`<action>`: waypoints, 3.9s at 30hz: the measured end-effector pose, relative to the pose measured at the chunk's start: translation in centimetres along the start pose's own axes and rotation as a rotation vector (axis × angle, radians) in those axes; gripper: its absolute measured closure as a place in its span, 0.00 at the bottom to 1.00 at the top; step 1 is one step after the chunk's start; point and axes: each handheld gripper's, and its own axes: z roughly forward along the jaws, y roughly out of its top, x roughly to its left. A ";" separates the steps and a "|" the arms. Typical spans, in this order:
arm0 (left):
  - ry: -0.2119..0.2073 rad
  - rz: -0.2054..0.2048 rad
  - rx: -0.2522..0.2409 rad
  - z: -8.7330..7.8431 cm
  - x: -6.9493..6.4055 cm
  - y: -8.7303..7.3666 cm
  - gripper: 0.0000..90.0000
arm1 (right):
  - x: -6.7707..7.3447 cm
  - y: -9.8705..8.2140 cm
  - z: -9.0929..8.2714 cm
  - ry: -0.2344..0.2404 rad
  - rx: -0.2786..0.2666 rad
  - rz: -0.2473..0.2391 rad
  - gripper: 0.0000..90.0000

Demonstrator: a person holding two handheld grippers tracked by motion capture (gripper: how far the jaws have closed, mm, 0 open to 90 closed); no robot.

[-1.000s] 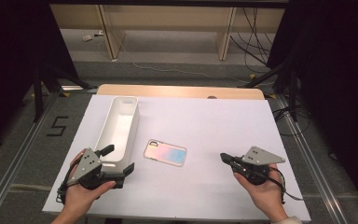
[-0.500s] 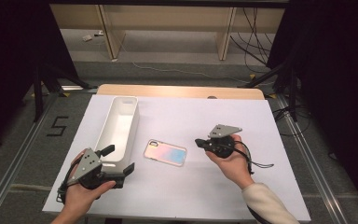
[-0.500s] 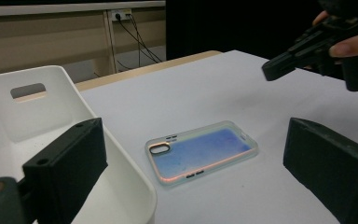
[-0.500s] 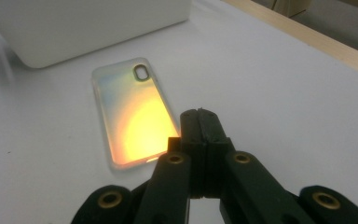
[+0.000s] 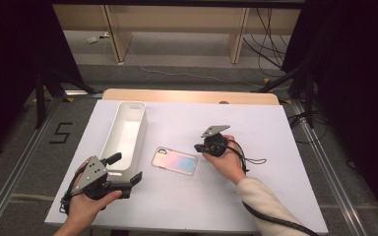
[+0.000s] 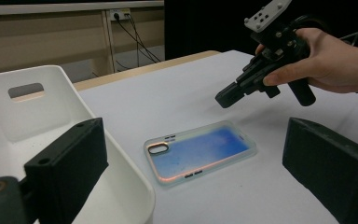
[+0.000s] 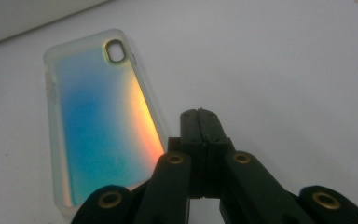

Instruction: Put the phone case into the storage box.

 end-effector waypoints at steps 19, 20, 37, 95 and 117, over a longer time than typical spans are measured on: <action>-0.007 0.001 0.001 0.0 0.0 0.0 0.07 | 0.2 -0.5 1.4 0.027 0.090 -0.023 1.00; -0.011 -0.004 -0.006 0.0 0.0 0.0 0.07 | 0.2 -0.5 1.4 0.035 0.107 -0.030 1.00; -0.010 0.001 0.001 -0.1 -0.1 0.0 0.07 | 1.0 -0.8 0.7 0.050 0.141 -0.041 1.00; -0.014 0.004 -0.001 -0.1 -0.1 0.0 0.07 | 6.7 -0.8 0.1 0.145 0.209 -0.163 1.00; -0.022 -0.008 -0.005 0.0 -0.1 0.0 0.07 | 6.2 -0.8 -0.3 0.153 0.168 -0.136 0.93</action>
